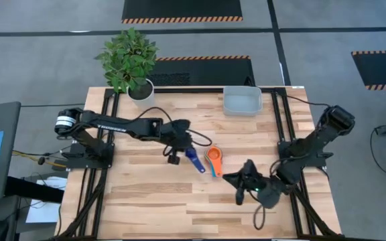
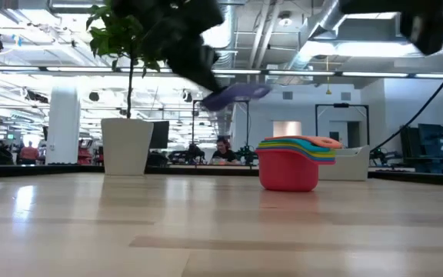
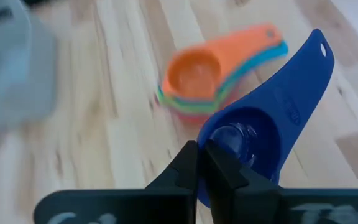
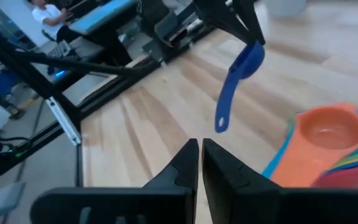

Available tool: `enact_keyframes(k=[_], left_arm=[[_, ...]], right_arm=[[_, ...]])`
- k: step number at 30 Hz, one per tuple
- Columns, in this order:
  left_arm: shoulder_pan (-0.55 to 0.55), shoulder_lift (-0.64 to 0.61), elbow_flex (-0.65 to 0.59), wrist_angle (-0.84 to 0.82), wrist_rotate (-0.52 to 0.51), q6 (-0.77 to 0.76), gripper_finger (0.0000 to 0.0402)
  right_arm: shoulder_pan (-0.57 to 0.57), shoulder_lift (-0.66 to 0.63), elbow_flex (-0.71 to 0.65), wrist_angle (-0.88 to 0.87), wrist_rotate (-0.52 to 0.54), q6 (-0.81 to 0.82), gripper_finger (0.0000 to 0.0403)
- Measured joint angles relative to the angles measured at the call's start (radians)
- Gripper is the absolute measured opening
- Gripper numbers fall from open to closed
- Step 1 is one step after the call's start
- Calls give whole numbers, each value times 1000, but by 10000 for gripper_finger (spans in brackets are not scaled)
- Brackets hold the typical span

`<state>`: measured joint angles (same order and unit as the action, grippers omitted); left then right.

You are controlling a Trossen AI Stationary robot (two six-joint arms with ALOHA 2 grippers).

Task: Nest measuring cups in basket
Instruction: Stack the dark blue measuring cup on top of the orange measuring cup

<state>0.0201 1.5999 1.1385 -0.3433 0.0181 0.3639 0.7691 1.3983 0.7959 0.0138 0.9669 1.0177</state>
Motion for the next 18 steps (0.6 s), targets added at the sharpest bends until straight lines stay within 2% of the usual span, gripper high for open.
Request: enact_keyframes(k=[3, 10, 15, 18], left_arm=[[4, 64, 93, 1, 3, 69, 1], [1, 263, 293, -26, 38, 329, 1], [0, 380, 430, -84, 114, 407, 1], [0, 438, 499, -132, 116, 448, 1]], right_arm=[[34, 1, 0, -16, 58, 1, 41], [35, 16, 0, -42, 55, 42, 21], [35, 17, 0, -62, 54, 55, 20], [35, 17, 0, -66, 53, 56, 28]])
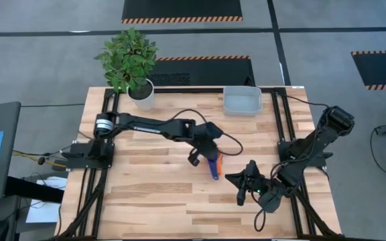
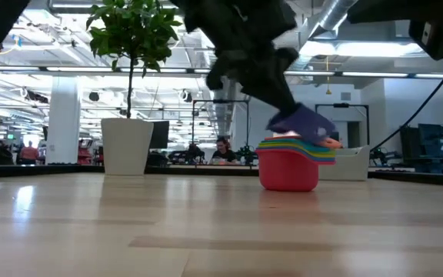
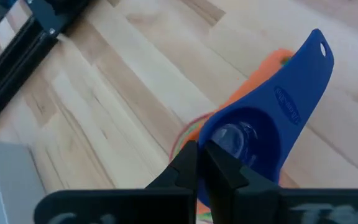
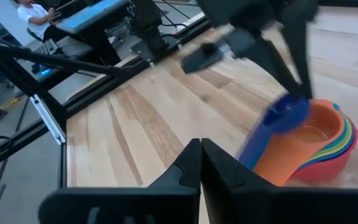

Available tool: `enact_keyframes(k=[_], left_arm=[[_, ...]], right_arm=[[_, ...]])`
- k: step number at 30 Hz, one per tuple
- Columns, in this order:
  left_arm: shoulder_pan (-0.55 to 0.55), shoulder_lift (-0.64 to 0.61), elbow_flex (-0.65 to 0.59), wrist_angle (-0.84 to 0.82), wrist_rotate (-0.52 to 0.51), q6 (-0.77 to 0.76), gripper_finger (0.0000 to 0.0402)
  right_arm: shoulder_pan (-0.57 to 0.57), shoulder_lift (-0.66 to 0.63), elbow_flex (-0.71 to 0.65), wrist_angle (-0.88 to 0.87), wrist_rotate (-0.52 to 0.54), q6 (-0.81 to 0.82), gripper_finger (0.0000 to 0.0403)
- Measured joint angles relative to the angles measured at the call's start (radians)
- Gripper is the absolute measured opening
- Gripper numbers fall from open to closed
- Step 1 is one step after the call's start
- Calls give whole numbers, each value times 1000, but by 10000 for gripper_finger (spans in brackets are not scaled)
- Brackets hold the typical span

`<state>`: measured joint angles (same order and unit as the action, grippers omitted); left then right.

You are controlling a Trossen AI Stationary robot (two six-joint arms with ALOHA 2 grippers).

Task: Nest measuring cups in basket
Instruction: Stack the dark blue measuring cup on top of the orange measuring cup

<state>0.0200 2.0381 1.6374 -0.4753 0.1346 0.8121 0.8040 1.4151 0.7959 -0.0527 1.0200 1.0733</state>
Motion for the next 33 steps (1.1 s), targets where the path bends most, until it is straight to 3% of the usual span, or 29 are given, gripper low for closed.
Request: enact_keyframes(k=[5, 10, 17, 27, 33], left_arm=[[3, 77, 87, -61, -7, 13, 0], [2, 93, 108, -84, -37, -70, 1], [3, 76, 110, -129, -38, -180, 42], [4, 67, 221, -346, 74, -270, 120], [18, -37, 213, -410, 184, -336, 132]], right_arm=[[2, 0, 0, -10, -3, 0, 37], [2, 0, 0, -20, -20, 3, 34], [2, 0, 0, -23, -25, 3, 25], [-3, 11, 0, -31, 9, 51, 34], [-42, 74, 0, -112, 36, 188, 37]])
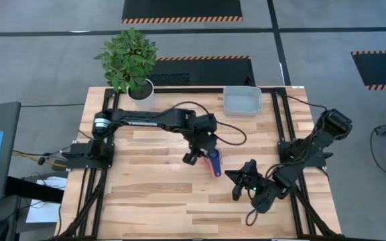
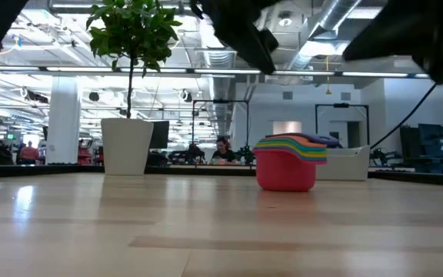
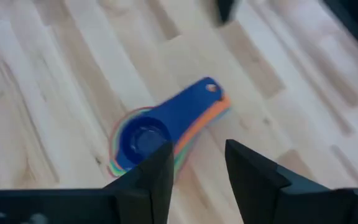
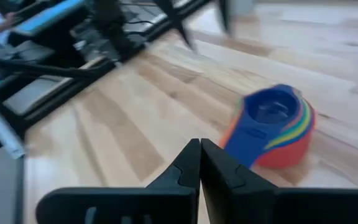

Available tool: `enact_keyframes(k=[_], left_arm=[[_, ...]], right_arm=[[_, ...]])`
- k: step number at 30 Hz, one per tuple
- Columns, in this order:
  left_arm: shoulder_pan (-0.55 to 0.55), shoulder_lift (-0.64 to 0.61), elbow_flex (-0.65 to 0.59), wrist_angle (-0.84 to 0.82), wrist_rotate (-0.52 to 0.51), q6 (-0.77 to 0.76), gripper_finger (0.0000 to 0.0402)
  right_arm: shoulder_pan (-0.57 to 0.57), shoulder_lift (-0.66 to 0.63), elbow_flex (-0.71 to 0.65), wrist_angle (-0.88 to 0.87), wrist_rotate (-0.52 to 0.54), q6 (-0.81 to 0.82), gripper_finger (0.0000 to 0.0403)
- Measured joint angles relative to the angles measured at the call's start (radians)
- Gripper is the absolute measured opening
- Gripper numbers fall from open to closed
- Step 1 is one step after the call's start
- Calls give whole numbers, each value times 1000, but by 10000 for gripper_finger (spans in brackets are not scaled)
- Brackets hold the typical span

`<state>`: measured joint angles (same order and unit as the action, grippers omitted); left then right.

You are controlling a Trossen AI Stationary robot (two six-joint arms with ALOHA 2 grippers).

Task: Nest measuring cups in basket
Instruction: Stack the dark blue measuring cup on top of the orange measuring cup

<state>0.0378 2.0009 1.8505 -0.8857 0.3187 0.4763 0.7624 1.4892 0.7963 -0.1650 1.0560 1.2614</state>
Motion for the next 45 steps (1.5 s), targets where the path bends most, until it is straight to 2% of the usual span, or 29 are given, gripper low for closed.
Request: enact_keyframes(k=[3, 7, 13, 16, 18, 24, 27, 32, 37, 45], left_arm=[[1, -57, -74, 31, 42, -12, 124], [-9, -134, -257, 135, 44, -39, 109], [-55, -191, -596, 459, -10, -111, 85], [-91, -187, -697, 620, -72, -124, 72], [-112, -182, -737, 712, -95, -124, 63], [-141, -183, -785, 925, -138, -123, 37], [-139, -170, -789, 970, -153, -119, 23], [-134, -167, -790, 947, -162, -116, 3], [-134, -170, -790, 904, -183, -127, 5], [-138, -198, -737, 804, -208, -166, 6]], right_arm=[[-28, 27, 0, -24, -4, 74, 44], [-53, 38, 0, -95, -11, 167, 78], [-91, 30, -49, -160, -37, 293, 182], [-149, 30, -95, -156, -111, 336, 237], [-197, 31, -135, -90, -197, 320, 259], [-314, 31, -255, 348, -430, 76, 270], [-336, 31, -283, 495, -484, -11, 270], [-364, 31, -284, 515, -542, -37, 270], [-356, 31, -284, 516, -561, -36, 270], [-287, 31, -284, 514, -529, -16, 270]])
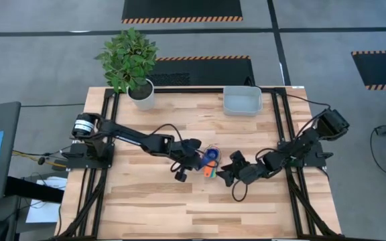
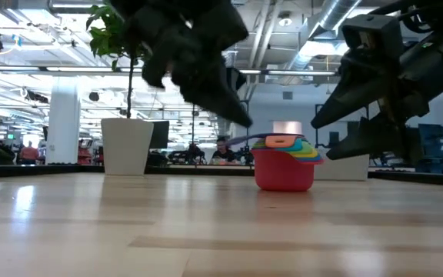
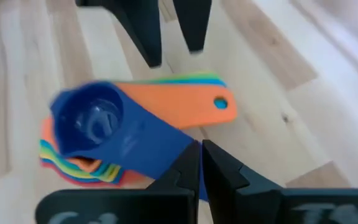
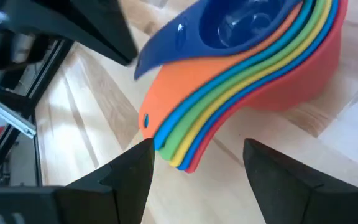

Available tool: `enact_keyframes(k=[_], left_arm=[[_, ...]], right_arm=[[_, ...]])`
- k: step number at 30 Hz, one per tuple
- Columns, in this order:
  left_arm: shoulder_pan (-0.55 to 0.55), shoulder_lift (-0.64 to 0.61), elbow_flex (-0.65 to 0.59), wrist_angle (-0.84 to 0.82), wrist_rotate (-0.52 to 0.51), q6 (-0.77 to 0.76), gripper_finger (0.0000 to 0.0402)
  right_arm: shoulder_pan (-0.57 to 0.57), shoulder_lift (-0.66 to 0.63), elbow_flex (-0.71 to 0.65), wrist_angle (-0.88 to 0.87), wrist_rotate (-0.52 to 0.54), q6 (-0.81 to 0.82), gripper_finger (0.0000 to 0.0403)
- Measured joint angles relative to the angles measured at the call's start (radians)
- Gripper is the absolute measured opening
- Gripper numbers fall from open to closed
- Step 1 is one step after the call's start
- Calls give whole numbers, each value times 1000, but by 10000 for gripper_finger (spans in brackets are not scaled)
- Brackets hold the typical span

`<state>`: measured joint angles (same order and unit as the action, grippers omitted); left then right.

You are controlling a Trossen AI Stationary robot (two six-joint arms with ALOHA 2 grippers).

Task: Nest measuring cups in basket
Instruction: Stack the dark blue measuring cup on top of the orange measuring cup

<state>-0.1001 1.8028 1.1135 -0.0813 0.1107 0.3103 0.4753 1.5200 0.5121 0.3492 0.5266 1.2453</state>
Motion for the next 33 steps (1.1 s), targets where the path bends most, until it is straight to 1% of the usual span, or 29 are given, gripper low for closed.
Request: enact_keyframes(k=[5, 7, 9, 12, 14, 18, 22, 30, 33], left_arm=[[-3, -62, 37, -87, -9, -2, 6], [-2, -90, 31, -106, -37, 2, 6], [9, -103, -1, -111, -52, 6, 7], [28, -78, -63, -52, -30, -7, 6], [33, -50, -93, 2, -40, -8, 6], [39, 1, -100, 92, -70, -18, 6], [40, 16, -89, 165, -37, -26, 6], [38, 16, -45, 161, 40, -49, 6], [35, 26, -42, 173, 38, -49, 6]], right_arm=[[1, 0, 0, -5, 11, 3, 270], [1, 0, 0, -8, 17, 3, 270], [1, 0, 0, -8, 25, 2, 270], [-1, 0, 0, -5, 31, 2, 270], [-8, 11, 1, 1, 31, 3, 270], [-22, 28, 0, 34, 29, 10, 270], [-39, 54, 0, 72, 0, 11, 270], [-48, 56, 0, 142, -9, -22, 270], [-48, 56, 0, 147, -10, -23, 270]])
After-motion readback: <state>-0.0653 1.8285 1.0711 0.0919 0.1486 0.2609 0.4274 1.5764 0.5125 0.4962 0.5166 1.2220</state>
